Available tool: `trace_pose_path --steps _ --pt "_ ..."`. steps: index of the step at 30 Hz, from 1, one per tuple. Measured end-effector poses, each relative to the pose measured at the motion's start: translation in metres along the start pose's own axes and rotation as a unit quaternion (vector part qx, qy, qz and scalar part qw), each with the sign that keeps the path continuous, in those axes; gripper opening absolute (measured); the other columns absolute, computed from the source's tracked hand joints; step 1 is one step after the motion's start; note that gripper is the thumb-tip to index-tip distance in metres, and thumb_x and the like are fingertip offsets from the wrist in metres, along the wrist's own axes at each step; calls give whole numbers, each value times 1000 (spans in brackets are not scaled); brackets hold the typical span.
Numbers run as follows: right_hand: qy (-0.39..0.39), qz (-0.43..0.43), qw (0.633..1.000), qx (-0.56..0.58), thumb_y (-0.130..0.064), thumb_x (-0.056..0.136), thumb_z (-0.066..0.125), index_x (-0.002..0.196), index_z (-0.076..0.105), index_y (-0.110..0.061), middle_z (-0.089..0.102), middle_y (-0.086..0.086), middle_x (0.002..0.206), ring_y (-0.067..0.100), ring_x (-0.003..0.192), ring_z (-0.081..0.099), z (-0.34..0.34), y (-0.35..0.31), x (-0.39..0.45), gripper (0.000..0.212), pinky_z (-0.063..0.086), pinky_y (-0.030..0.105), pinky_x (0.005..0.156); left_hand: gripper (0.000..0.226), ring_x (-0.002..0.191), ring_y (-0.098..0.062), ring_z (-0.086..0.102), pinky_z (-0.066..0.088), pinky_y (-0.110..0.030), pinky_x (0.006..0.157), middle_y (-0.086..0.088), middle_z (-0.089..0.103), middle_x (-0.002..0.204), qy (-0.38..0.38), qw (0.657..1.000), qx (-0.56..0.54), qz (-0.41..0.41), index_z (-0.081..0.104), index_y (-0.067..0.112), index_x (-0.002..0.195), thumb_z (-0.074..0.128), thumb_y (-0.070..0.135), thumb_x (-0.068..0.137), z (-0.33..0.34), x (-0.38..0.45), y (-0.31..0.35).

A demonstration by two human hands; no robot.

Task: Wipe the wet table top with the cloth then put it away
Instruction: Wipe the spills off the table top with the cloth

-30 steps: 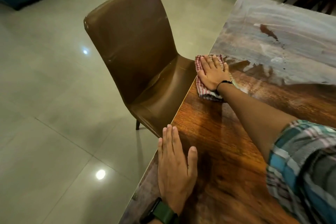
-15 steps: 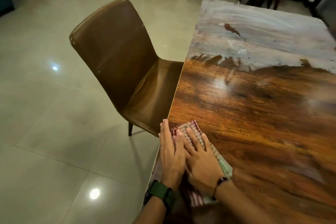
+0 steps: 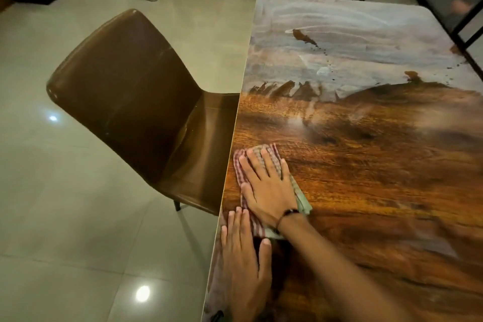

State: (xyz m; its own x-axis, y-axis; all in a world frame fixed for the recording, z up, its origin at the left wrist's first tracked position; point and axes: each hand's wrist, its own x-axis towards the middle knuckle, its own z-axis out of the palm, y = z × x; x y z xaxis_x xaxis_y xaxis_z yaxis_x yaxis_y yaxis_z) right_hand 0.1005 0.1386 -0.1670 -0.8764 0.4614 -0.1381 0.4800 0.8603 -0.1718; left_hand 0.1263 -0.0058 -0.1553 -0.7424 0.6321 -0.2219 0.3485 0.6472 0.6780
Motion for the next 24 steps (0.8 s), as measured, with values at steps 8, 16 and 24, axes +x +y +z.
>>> trace_pose_path --steps 8,16,24 --pt "14 35 999 -1 -42 100 19 151 3 -31 -5 -7 159 18 146 -10 -23 29 140 55 -10 50 114 123 130 3 -23 -19 -19 105 7 -11 155 -56 998 12 -13 -9 18 146 -39 77 43 -2 59 29" --pt "11 122 992 -31 -56 79 -13 145 -14 -33 -19 -12 153 13 143 -19 -10 10 105 70 -14 46 115 65 141 -5 -7 -5 -30 116 8 -4 156 -283 950 -117 -56 5 25 147 9 59 92 -53 89 25" --pt "-17 323 946 -16 -50 98 1 149 9 -25 31 0 149 27 138 29 1 -57 60 58 10 46 115 62 112 -17 49 34 -28 90 -5 51 132 -447 883 -141 -35 48 22 130 16 59 93 -168 134 1"
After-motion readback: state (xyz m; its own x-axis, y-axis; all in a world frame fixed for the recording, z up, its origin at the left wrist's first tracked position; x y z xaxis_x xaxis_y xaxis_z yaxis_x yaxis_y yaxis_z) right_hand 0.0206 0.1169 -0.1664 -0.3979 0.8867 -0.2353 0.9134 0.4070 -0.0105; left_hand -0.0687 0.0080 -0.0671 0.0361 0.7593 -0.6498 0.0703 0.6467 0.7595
